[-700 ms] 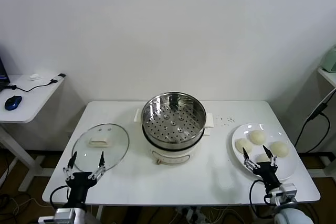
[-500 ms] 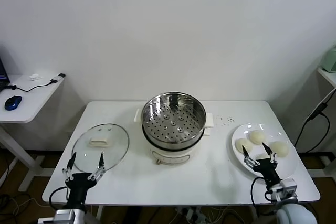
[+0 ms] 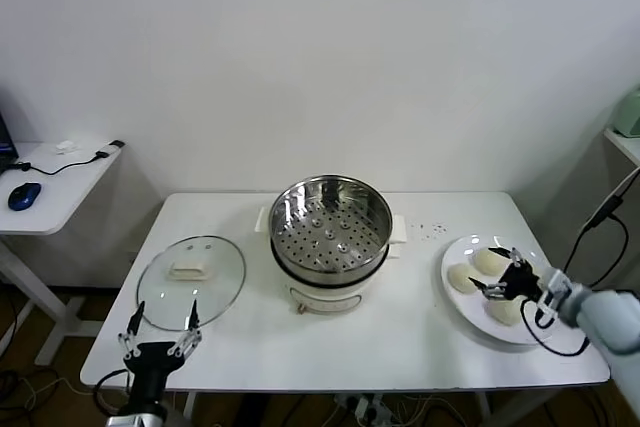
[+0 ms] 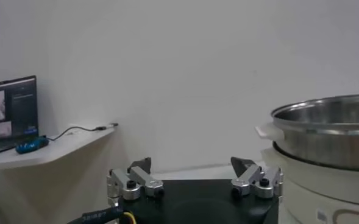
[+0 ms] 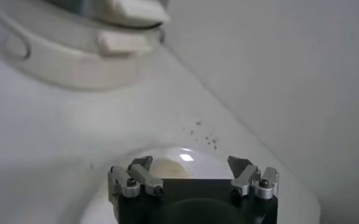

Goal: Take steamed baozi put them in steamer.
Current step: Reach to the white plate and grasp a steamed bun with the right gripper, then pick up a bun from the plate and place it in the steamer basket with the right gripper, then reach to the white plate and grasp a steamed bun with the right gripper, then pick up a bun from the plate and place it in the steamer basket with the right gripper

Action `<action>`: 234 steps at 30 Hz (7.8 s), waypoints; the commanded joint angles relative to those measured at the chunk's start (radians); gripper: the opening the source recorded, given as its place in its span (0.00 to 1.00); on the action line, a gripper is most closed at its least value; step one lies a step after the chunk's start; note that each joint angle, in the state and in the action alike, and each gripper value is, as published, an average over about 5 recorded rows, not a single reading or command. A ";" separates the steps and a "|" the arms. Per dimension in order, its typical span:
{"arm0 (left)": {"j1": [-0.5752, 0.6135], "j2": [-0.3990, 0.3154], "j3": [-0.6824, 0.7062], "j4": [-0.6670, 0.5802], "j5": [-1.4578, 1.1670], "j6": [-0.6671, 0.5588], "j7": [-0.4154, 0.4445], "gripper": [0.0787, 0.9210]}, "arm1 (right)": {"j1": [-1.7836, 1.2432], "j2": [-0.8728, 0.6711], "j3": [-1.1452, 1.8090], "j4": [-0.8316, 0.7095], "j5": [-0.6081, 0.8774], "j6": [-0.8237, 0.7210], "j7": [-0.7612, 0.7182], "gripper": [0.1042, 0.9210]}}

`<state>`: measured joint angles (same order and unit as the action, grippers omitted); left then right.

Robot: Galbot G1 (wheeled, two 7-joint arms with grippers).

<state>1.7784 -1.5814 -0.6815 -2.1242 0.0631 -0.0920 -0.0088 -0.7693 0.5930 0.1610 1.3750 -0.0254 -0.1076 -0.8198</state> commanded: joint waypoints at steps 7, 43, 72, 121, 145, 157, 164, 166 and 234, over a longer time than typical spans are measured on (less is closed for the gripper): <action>0.020 -0.003 -0.001 0.000 -0.001 -0.009 -0.011 0.88 | 0.831 -0.069 -0.810 -0.461 -0.210 0.191 -0.360 0.88; -0.005 0.010 -0.030 0.045 0.002 0.011 -0.013 0.88 | 0.796 0.463 -0.607 -1.045 -0.528 0.321 -0.346 0.88; 0.028 0.013 -0.027 0.053 0.011 -0.008 -0.014 0.88 | 0.860 0.438 -0.658 -0.971 -0.440 0.373 -0.415 0.61; 0.080 0.020 -0.030 0.042 0.003 -0.021 -0.018 0.88 | 1.055 0.948 -1.087 -0.718 -0.917 0.959 -0.183 0.61; 0.067 0.014 -0.027 0.049 0.012 -0.017 -0.019 0.88 | 1.149 0.844 -1.124 -0.567 -0.682 0.954 -0.270 0.88; 0.078 0.017 -0.022 0.028 0.014 -0.016 -0.018 0.88 | 1.517 0.425 -1.559 -0.338 0.286 0.302 -0.225 0.88; 0.071 0.019 -0.015 0.029 0.016 -0.013 -0.017 0.88 | 1.522 0.197 -1.635 -0.248 0.498 -0.045 -0.214 0.88; 0.069 0.020 -0.015 0.028 0.017 -0.012 -0.017 0.88 | 1.495 0.146 -1.633 -0.247 0.502 -0.069 -0.220 0.88; 0.092 0.013 -0.023 0.047 0.041 -0.019 -0.021 0.88 | 1.013 0.210 -1.228 -0.520 0.260 -0.050 -0.303 0.61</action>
<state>1.8694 -1.5684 -0.7056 -2.0704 0.1048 -0.1126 -0.0298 0.1535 0.8117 -1.0105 0.8444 0.1672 -0.1576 -1.1222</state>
